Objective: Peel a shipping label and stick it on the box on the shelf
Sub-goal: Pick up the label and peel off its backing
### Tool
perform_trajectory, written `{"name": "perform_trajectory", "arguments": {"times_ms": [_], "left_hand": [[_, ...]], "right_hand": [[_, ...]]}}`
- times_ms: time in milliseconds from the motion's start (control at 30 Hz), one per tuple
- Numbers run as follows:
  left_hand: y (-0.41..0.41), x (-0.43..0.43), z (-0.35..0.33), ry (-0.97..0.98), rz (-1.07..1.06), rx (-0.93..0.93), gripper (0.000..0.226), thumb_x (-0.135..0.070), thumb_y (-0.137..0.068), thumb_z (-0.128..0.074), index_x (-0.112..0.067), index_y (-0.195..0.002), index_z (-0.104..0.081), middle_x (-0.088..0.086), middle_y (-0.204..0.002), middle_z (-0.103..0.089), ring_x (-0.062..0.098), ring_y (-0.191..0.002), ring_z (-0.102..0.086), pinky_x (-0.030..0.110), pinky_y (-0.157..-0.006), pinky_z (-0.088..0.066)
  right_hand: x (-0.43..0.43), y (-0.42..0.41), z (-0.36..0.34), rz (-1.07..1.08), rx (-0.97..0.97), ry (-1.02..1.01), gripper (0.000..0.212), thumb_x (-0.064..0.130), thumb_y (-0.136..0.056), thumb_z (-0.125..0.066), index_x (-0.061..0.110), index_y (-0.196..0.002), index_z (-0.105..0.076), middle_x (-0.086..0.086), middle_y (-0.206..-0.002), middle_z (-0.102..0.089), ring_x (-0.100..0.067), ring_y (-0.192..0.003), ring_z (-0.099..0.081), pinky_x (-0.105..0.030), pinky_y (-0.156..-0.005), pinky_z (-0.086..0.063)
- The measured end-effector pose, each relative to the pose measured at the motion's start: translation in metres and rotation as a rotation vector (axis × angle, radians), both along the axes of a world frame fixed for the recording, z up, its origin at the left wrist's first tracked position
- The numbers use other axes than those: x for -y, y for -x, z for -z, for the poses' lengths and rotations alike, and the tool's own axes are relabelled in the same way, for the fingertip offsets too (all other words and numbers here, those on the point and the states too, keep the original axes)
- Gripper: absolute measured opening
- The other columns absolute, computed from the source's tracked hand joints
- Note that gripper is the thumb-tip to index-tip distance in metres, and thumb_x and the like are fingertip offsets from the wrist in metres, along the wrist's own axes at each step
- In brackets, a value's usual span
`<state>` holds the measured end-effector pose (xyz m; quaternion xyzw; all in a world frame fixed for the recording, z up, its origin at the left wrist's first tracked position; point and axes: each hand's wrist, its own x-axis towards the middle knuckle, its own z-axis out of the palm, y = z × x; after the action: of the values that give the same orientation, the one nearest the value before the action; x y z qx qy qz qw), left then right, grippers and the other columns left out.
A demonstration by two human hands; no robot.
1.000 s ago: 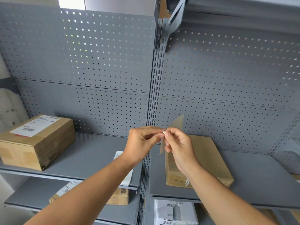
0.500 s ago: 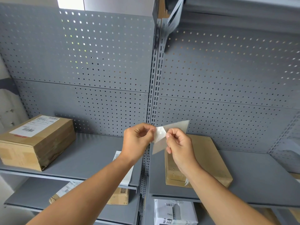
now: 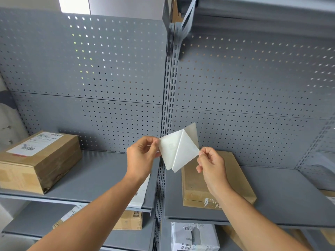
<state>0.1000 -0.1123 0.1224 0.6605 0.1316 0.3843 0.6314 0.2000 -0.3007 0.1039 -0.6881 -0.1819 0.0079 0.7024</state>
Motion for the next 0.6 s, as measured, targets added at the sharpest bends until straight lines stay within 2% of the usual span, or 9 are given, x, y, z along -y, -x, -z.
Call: {"name": "perform_trajectory", "arguments": {"times_ms": [300, 500, 600], "left_hand": [[0.002, -0.003, -0.003, 0.004, -0.049, -0.008, 0.015, -0.01, -0.099, -0.065, -0.007, -0.088, -0.074, 0.008, -0.084, -0.078, 0.014, -0.078, -0.074, 0.031, -0.074, -0.065], [-0.001, -0.009, -0.002, -0.032, -0.111, -0.044, 0.014, -0.012, -0.099, -0.064, -0.007, -0.09, -0.074, 0.008, -0.085, -0.078, 0.008, -0.072, -0.073, 0.032, -0.073, -0.066], [-0.003, -0.011, -0.001, -0.049, -0.138, -0.058, 0.015, -0.013, -0.099, -0.064, -0.011, -0.087, -0.074, 0.008, -0.084, -0.078, 0.011, -0.073, -0.073, 0.036, -0.073, -0.066]], "right_hand": [[0.019, -0.006, 0.003, 0.065, -0.022, -0.03, 0.021, 0.006, -0.1, -0.051, 0.012, -0.082, -0.059, 0.01, -0.062, -0.046, -0.006, -0.051, -0.039, -0.037, -0.057, -0.036], [0.029, -0.011, 0.001, 0.099, -0.019, -0.064, 0.02, 0.004, -0.1, -0.049, 0.009, -0.083, -0.059, 0.01, -0.061, -0.046, -0.011, -0.056, -0.035, -0.03, -0.052, -0.034], [0.036, -0.015, 0.001, 0.124, -0.019, -0.065, 0.02, 0.003, -0.099, -0.049, 0.009, -0.083, -0.058, 0.01, -0.061, -0.045, -0.011, -0.056, -0.034, -0.03, -0.052, -0.033]]}}
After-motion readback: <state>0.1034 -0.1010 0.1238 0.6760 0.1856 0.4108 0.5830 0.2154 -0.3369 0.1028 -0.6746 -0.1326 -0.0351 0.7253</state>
